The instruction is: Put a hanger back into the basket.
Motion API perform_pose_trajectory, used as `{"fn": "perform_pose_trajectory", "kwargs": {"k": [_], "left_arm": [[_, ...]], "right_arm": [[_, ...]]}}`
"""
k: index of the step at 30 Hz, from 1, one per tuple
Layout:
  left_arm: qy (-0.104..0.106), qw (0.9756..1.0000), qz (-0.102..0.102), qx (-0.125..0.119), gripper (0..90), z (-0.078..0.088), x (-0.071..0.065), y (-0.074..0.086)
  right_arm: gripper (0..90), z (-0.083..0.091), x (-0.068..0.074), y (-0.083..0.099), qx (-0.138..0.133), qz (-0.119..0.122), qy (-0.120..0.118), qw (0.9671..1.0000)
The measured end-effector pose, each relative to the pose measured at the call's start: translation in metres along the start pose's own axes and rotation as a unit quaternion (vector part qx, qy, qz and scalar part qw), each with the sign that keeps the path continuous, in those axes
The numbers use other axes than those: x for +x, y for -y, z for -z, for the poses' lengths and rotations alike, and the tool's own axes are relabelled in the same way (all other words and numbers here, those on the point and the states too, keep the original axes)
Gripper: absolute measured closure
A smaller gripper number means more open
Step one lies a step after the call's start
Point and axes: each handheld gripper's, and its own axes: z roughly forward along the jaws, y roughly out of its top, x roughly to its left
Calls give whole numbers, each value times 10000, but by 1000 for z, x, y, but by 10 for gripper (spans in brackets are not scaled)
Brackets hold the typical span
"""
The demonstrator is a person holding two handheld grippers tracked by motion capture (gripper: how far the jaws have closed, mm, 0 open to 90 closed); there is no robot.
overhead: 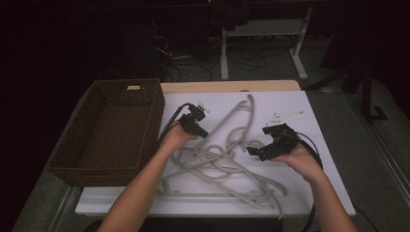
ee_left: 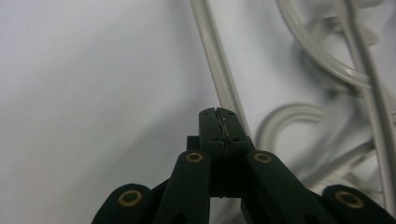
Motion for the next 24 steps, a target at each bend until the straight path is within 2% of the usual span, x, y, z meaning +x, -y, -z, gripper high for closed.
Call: {"fn": "perform_pose_trajectory", "kwargs": {"k": [5,10,17,20,21,23,24], "left_arm": [[159,9998,-109,-12,900,-5,-11,-4],[420,9988,-234,-76,900,-11,-27,-11],[791,9960,-392,-146,900,-23,-49,-21],[746,9958,-499,-165,875,-26,-55,-22],[710,9960,-502,-199,832,-26,-55,-22],[676,9962,-445,-323,816,-22,-51,-20],[616,9962,-394,-478,754,-14,-46,-17]], "right_arm": [[16,-1,0,0,34,-12,20,10000],[16,0,-1,1,31,-33,37,10000],[16,1,-2,1,16,-47,53,10000],[16,1,-2,1,22,-42,70,10000],[17,1,-2,2,34,-48,86,9999],[17,1,-3,2,32,-69,91,9999],[44,1,-3,3,43,-106,123,9999]]}}
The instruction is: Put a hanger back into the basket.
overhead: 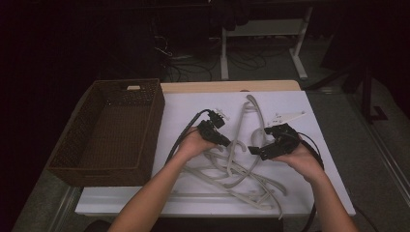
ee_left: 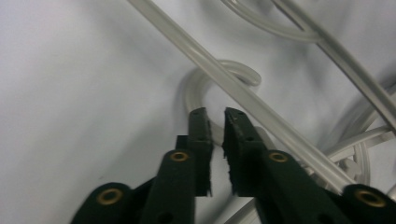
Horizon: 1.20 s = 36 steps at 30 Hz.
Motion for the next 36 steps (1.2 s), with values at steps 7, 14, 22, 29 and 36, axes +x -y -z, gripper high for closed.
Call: {"fn": "perform_pose_trajectory", "kwargs": {"k": [7,14,22,29,36], "left_arm": [[-228,9991,0,-363,517,29,4,19],[-120,9965,233,-789,353,56,2,53],[-67,9940,306,-1046,272,61,-5,74],[-89,9940,325,-1039,262,60,-4,78],[-138,9944,329,-991,262,58,-3,80]], "right_arm": [[82,-3,-2,3,168,-158,89,9997],[144,-17,-2,15,620,-590,355,9957],[158,-32,-3,27,1047,-1258,561,9849],[201,-43,-4,31,1443,-1580,602,9750],[336,-47,-8,31,1514,-1793,540,9706]]}}
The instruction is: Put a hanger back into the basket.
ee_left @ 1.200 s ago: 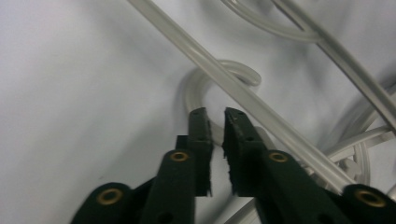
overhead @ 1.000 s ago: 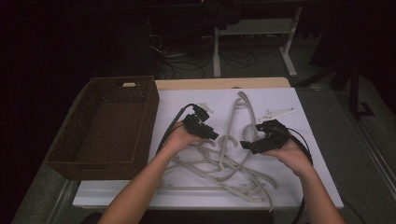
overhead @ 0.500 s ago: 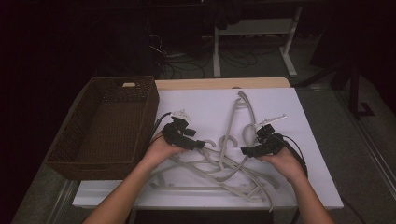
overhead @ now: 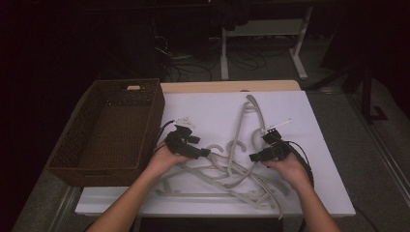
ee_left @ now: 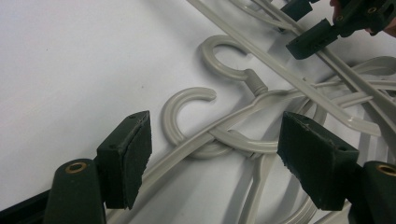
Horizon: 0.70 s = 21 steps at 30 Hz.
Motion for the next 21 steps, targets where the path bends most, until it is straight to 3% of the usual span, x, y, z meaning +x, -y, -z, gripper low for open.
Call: {"fn": "perform_pose_trajectory", "kwargs": {"k": [8,15,21], "left_arm": [[-44,10000,38,15,263,0,2,2],[-52,10000,28,34,263,0,3,3],[-73,10000,22,27,263,1,3,3]], "right_arm": [[412,-3,-2,-4,34,-52,-10,10000],[527,1,-12,-10,-98,-147,116,9998],[570,3,-19,-14,-174,-144,246,9994]]}}
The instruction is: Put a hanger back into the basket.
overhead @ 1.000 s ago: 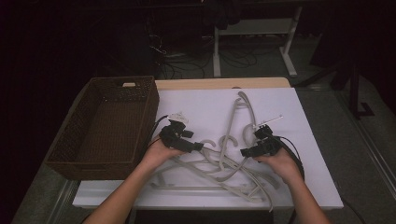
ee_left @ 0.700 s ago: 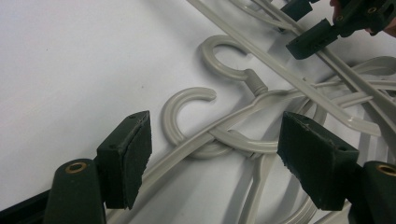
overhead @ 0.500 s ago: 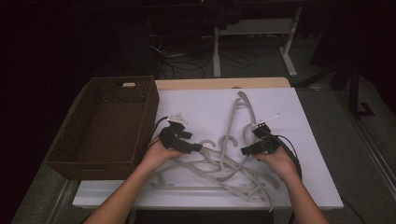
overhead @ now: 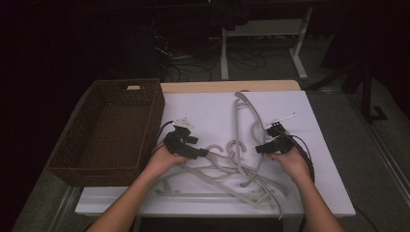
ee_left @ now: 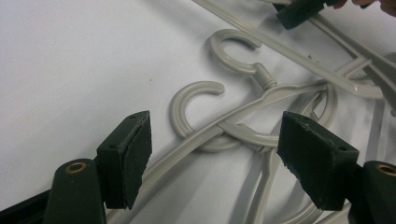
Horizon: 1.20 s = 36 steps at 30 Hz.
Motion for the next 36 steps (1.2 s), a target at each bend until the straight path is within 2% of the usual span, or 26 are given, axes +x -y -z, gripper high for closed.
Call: {"fn": "perform_pose_trajectory", "kwargs": {"k": [1,5,11,16,21,24,30,36], "left_arm": [[-22,10000,-1,-10,263,1,0,0],[-22,10000,-5,-17,263,1,0,0],[-30,10000,-15,-10,263,1,0,0],[-31,10000,-15,-9,263,2,-1,0],[-32,10000,-23,-25,263,2,-1,0],[-28,10000,-23,-37,263,3,-1,0],[-31,10000,-57,-52,263,3,-3,0],[-68,9998,-104,-159,263,10,-6,-4]], "right_arm": [[616,1,-4,-3,-3,28,71,10000],[671,0,-11,-8,-28,55,197,9998],[724,-5,-22,-11,2,26,230,9997],[760,-3,-29,-15,-62,-35,219,9997],[786,0,-33,-21,-187,115,243,9995],[808,3,-36,-22,-330,183,149,9992],[811,9,-40,-21,-398,225,-128,9989],[811,28,-34,-24,-731,575,-146,9956]]}}
